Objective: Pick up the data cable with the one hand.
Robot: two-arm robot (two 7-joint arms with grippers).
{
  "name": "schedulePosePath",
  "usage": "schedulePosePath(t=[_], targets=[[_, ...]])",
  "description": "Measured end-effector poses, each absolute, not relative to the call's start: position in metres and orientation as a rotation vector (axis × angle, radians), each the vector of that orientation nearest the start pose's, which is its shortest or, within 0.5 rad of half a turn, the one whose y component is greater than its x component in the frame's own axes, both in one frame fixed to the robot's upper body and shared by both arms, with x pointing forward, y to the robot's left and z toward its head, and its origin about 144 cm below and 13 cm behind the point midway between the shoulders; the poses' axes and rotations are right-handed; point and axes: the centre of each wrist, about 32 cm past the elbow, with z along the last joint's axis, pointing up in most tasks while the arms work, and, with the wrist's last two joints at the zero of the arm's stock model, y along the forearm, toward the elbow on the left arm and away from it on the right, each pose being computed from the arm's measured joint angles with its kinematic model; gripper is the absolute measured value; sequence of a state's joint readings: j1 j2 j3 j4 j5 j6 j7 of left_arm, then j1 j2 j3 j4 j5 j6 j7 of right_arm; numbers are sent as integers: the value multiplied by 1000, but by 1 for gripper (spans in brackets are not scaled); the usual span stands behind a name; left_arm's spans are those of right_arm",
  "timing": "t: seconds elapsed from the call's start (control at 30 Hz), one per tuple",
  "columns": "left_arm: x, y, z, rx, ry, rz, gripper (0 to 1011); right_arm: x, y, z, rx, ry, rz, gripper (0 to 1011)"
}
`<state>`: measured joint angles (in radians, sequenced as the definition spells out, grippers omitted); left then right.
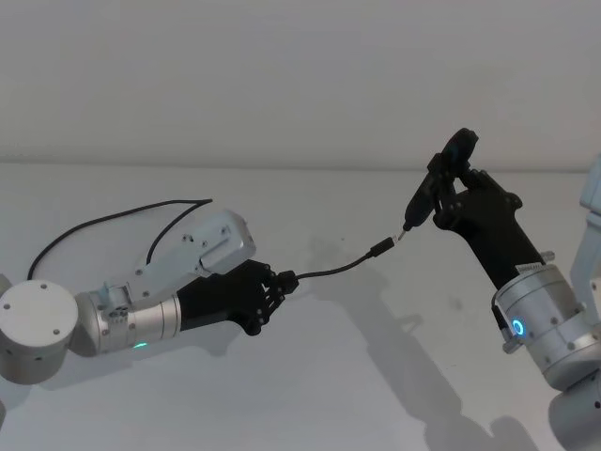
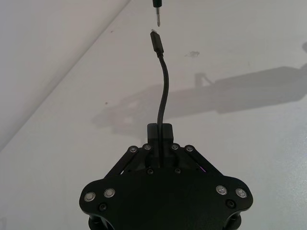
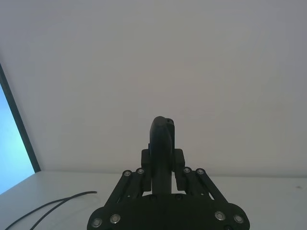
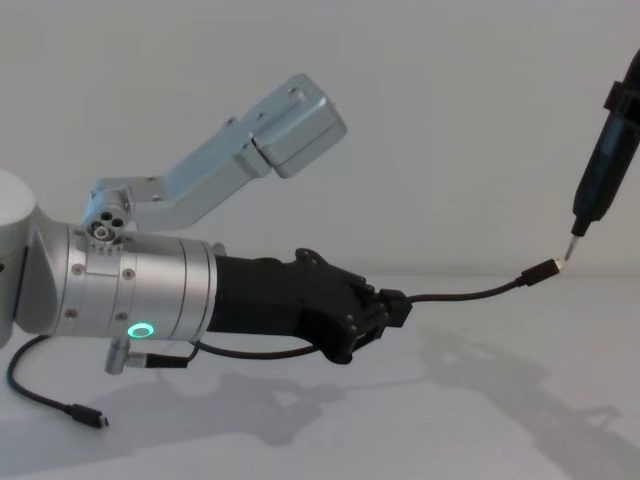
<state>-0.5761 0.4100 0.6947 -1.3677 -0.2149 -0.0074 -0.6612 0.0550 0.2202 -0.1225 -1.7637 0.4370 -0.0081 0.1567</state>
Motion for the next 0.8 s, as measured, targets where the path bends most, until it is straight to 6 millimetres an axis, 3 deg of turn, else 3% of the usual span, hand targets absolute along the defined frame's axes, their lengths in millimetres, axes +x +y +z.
schedulePosePath(t=[0.8], targets=[[563,184,1228,297,-328,393,50,475,-240,1217,321,1,-1215,275]])
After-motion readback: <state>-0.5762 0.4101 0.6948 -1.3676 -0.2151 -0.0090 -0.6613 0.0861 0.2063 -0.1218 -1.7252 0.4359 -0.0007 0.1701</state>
